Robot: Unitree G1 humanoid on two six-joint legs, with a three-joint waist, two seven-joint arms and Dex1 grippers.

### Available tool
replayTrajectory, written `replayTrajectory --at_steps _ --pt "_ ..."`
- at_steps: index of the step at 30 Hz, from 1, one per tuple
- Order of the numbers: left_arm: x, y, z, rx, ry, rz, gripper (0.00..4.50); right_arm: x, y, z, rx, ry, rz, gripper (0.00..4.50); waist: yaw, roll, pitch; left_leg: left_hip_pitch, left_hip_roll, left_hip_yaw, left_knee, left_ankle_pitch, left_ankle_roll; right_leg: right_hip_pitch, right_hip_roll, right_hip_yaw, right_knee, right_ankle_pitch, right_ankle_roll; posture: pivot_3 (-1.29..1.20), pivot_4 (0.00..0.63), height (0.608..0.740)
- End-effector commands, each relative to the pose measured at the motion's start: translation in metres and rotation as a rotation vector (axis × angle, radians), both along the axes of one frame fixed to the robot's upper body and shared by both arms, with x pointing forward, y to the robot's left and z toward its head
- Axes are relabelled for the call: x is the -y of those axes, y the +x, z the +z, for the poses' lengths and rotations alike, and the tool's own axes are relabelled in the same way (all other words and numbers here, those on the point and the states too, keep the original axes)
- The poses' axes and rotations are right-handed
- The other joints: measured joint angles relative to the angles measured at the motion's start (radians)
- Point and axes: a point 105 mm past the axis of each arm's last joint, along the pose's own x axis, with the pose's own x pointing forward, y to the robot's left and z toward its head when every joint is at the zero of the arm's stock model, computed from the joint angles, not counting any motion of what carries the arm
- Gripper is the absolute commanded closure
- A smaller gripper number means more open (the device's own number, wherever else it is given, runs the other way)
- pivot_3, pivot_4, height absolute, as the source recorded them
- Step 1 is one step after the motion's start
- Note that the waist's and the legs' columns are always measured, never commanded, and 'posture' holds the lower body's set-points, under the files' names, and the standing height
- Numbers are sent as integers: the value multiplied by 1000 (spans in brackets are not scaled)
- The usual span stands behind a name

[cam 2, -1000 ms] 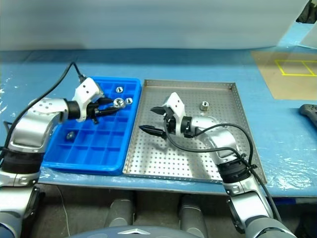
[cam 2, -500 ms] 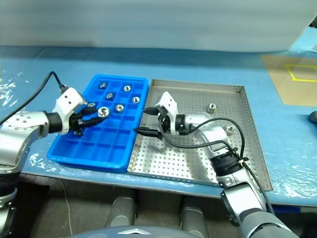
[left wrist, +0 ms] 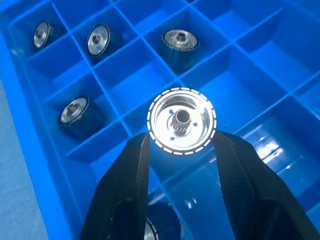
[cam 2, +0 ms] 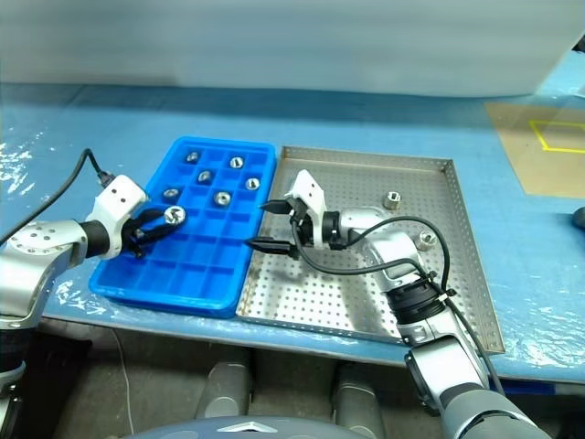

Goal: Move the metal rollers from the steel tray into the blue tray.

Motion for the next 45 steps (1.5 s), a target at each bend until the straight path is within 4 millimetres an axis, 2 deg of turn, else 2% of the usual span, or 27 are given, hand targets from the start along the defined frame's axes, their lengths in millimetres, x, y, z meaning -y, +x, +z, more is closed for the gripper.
replayTrajectory --at_steps 1,6,11,16,23,35,36,42,43,45 --pt "-7 6 1 42 19 29 2901 -2 -3 10 36 21 12 0 4 0 0 0 0 0 0 0 0 0 0 0 0 0 0 344 150 740" --pt "-5 13 -7 51 4 31 2901 -1 -3 9 34 23 1 0 10 0 0 0 0 0 1 0 0 0 0 0 1 0 0 328 150 740" --pt "6 18 1 96 -83 5 2901 1 -4 8 32 22 -11 0 10 0 0 1 0 0 1 1 -1 0 0 0 4 0 0 305 150 740" --pt "6 21 0 94 -90 5 2901 2 -5 8 30 22 -17 0 9 0 0 1 0 0 2 2 -2 -1 0 1 7 0 0 299 150 740" --pt "2 23 -12 51 -54 21 2901 2 -6 8 30 25 -24 0 8 0 0 1 0 0 2 2 -2 -2 0 1 8 0 0 291 150 740" --pt "9 30 -13 37 -77 0 2901 3 -5 8 32 31 -42 0 8 0 0 1 0 0 2 2 -3 -2 0 1 8 0 -1 265 150 740" --pt "9 30 -13 36 -77 -2 2190 3 -5 8 32 32 -44 0 7 0 0 1 0 0 2 2 -3 -2 0 1 8 0 -1 265 150 740" --pt "10 31 -15 17 -74 -15 154 4 -5 8 33 35 -56 0 7 0 0 1 0 0 2 2 -3 -2 0 1 8 0 -1 256 150 740" --pt "10 31 -15 12 -67 -16 14 4 -5 8 33 35 -57 0 7 0 0 1 0 0 2 2 -3 -2 0 1 8 0 -1 256 150 740" --pt "9 31 -15 5 -53 -21 14 4 -6 8 32 35 -58 0 9 0 0 1 0 0 2 2 -3 -2 0 1 8 0 -1 256 150 740"
